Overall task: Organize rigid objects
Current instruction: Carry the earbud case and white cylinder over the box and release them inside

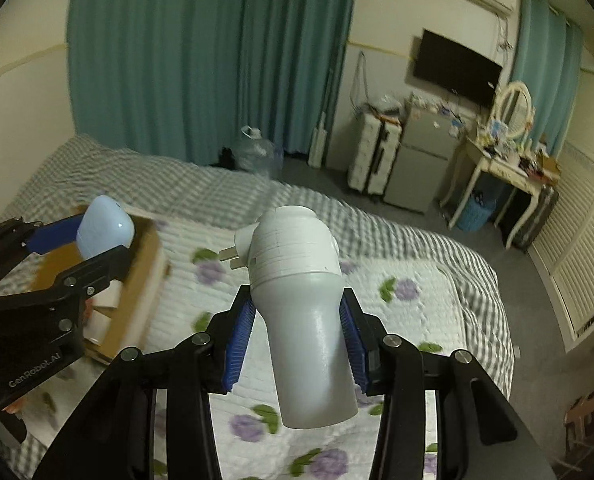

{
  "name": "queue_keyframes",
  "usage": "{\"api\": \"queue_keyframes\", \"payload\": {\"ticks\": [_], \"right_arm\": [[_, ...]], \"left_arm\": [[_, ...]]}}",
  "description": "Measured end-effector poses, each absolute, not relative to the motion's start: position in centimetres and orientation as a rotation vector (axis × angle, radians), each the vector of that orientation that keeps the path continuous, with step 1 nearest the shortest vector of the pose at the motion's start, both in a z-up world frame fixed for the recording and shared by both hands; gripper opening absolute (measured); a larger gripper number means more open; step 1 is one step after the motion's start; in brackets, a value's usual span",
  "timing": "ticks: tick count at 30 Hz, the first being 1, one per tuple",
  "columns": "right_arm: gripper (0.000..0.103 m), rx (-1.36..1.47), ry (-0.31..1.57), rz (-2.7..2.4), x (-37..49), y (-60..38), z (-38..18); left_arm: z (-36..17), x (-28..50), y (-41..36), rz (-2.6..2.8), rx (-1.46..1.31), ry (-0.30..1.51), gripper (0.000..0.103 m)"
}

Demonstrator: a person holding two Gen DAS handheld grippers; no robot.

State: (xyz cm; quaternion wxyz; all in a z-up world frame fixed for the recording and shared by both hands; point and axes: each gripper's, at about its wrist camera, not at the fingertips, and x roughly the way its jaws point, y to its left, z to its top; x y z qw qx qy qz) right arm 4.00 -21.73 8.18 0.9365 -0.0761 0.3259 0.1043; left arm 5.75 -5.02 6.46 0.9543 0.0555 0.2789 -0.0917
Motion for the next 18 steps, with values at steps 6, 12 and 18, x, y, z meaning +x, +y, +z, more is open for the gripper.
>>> {"api": "queue_keyframes", "payload": {"ticks": [6, 12, 18], "right_arm": [[0.042, -0.163, 0.635, 0.276, 2.6, -15.9, 9.6], [0.042, -0.175, 0.646, 0.355, 3.3, -9.6, 8.7], [0.042, -0.194, 0.684, 0.407, 4.8, -4.6, 6.2]], "left_arm": [[6.8, 4.8, 0.7, -0.12, 0.1, 0.565, 0.052], [4.8, 5.4, 5.4, -0.056, 0.097, 0.606, 0.052], [1.4, 7.2, 8.3, -0.024, 0.089, 0.669, 0.052]]}}
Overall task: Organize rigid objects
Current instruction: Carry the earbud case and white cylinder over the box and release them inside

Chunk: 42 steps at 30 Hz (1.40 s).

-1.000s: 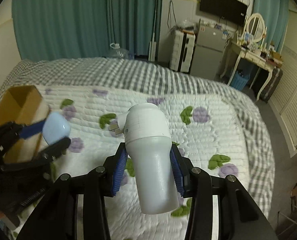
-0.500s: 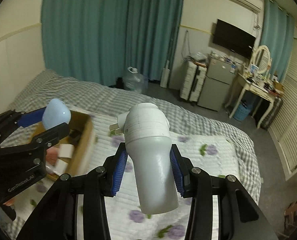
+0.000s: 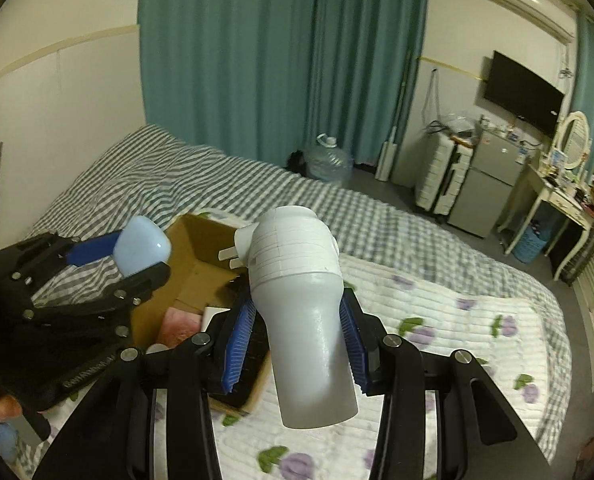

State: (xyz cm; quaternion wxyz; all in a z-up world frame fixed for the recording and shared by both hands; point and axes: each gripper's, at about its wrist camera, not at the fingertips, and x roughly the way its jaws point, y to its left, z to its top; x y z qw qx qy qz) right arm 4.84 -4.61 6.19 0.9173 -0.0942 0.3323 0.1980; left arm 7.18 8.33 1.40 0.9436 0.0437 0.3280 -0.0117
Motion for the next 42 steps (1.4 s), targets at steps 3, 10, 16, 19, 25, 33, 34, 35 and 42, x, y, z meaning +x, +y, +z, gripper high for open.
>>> {"api": "queue_keyframes", "payload": {"ticks": [3, 10, 16, 19, 25, 33, 34, 35, 42], "right_arm": [[0.042, -0.203, 0.706, 0.416, 5.7, -3.4, 4.7], [0.042, -0.212, 0.75, 0.412, 8.4, -2.5, 1.9], [0.042, -0.212, 0.78, 0.413, 10.0, -2.0, 0.3], [0.042, -0.207, 0.792, 0.412, 10.4, -1.9, -0.5], [0.042, -0.194, 0.799, 0.403, 10.7, -2.0, -1.0], [0.042, -0.178, 0.804, 0.39, 11.0, -1.3, -0.7], [0.042, -0.171, 0.807, 0.388, 11.2, -1.2, -0.8], [0.042, -0.16, 0.814, 0.387, 11.5, -1.0, -1.0], [0.042, -0.141, 0.863, 0.395, 13.7, 1.9, -3.1]], "left_arm": [[-0.3, 8.1, 9.0, -0.019, 0.089, 0.692, 0.052], [-3.6, 10.1, 9.9, -0.019, 0.082, 0.746, 0.052], [-5.4, 11.1, 10.0, -0.027, 0.087, 0.778, 0.052], [-6.0, 11.1, 10.3, -0.039, 0.069, 0.782, 0.054], [-5.6, 10.4, 10.6, -0.04, 0.049, 0.74, 0.062], [-4.0, 9.7, 12.4, 0.002, -0.021, 0.702, 0.065], [-3.8, 9.6, 12.7, 0.007, -0.031, 0.697, 0.065], [-3.6, 9.5, 13.0, 0.012, -0.037, 0.693, 0.065], [-3.2, 9.5, 14.2, 0.032, -0.051, 0.67, 0.067]]}}
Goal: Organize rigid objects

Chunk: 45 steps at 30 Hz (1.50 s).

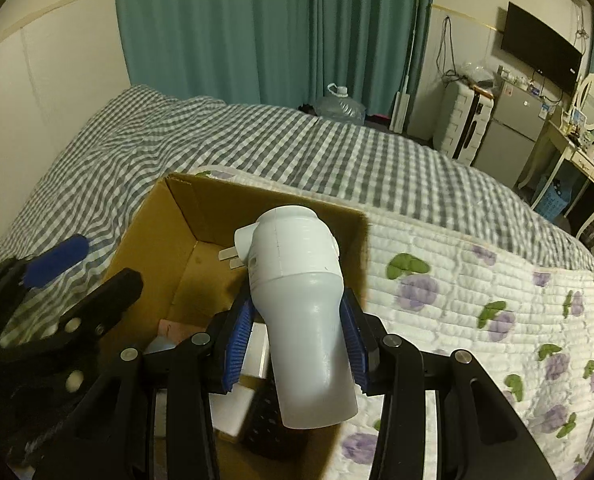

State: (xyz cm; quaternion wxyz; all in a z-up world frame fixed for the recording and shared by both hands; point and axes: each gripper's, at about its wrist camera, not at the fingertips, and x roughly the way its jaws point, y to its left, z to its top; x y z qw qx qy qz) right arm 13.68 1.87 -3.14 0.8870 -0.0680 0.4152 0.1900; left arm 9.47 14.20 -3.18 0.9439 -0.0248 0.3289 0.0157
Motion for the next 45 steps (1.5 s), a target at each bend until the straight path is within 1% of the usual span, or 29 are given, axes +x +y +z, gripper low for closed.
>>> {"api": "queue_keyframes", "payload": {"ticks": [8, 10, 11, 13, 20, 23, 29, 32, 33, 34, 35, 37, 38, 42, 45], "right_arm": [[0.043, -0.065, 0.909, 0.412, 15.0, 3.2, -5.6], [0.047, -0.059, 0.895, 0.396, 14.9, 2.9, -5.3], [0.049, -0.061, 0.878, 0.394, 14.7, 2.8, -4.9], [0.057, -0.073, 0.854, 0.377, 14.2, 2.6, -4.1], [0.065, -0.088, 0.75, 0.329, 11.2, -0.6, 0.6], [0.066, -0.083, 0.713, 0.303, 9.1, -2.7, 2.8], [0.073, -0.047, 0.627, 0.259, 4.3, -7.1, 7.5], [0.079, -0.042, 0.578, 0.239, 1.7, -8.8, 9.5], [0.083, -0.041, 0.555, 0.226, 0.5, -9.5, 10.4], [0.089, -0.039, 0.537, 0.215, -0.4, -10.1, 11.1], [0.092, -0.036, 0.52, 0.206, -1.4, -10.6, 11.6], [0.101, -0.027, 0.483, 0.189, -3.2, -11.6, 12.5], [0.103, -0.023, 0.466, 0.179, -4.0, -12.0, 12.9], [0.103, -0.021, 0.407, 0.156, -7.4, -13.5, 13.4], [0.103, -0.003, 0.356, 0.138, -9.9, -14.2, 12.1]], "left_arm": [[-3.9, 9.7, 15.3, 0.053, -0.061, 0.69, 0.067], [-3.9, 9.7, 15.1, 0.048, -0.054, 0.692, 0.067], [-4.0, 9.7, 14.9, 0.05, -0.049, 0.693, 0.067], [-4.0, 9.6, 14.8, 0.049, -0.047, 0.691, 0.067], [-2.0, 7.8, 14.1, 0.043, -0.069, 0.641, 0.067], [0.1, 5.8, 13.3, 0.038, -0.072, 0.597, 0.07], [5.5, 1.7, 11.1, 0.02, -0.036, 0.488, 0.072], [8.4, -0.7, 9.8, -0.003, -0.027, 0.416, 0.075], [9.1, -1.4, 9.6, -0.013, -0.034, 0.393, 0.076], [9.9, -2.2, 9.2, -0.019, -0.041, 0.371, 0.077], [10.3, -2.7, 9.0, -0.018, -0.041, 0.361, 0.078], [11.0, -3.6, 8.2, -0.02, -0.014, 0.352, 0.078], [11.1, -4.0, 7.7, -0.012, 0.006, 0.349, 0.078], [10.6, -6.0, 6.5, 0.037, 0.031, 0.313, 0.079], [9.4, -7.6, 6.5, 0.052, 0.002, 0.274, 0.079]]}}
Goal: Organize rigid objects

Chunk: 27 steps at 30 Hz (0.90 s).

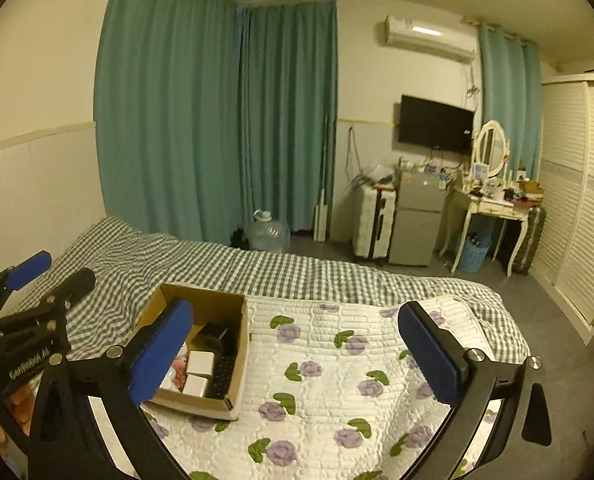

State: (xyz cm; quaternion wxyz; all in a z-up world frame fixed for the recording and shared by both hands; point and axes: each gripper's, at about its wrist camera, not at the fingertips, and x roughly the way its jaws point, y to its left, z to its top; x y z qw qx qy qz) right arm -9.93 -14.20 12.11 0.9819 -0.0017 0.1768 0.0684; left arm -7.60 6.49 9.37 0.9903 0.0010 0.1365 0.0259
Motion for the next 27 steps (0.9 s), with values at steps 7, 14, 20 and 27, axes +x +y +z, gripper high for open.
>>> {"api": "queue_keyframes", "payload": {"ticks": [7, 14, 20, 27], "right_arm": [[0.103, 0.081, 0.321, 0.159, -12.7, -14.9, 6.9], [0.103, 0.065, 0.377, 0.146, -12.2, -14.4, 4.4], [0.103, 0.037, 0.4, 0.132, -12.0, -13.5, 3.2], [0.103, 0.046, 0.417, 0.135, -11.7, -13.3, 2.6]], "left_arm": [[4.9, -9.9, 6.2, 0.069, 0.02, 0.295, 0.079], [2.5, -9.8, 6.5, 0.06, 0.035, 0.348, 0.079], [1.7, -10.0, 6.4, 0.041, 0.041, 0.371, 0.079], [1.1, -10.0, 6.5, 0.046, 0.071, 0.389, 0.079]]}}
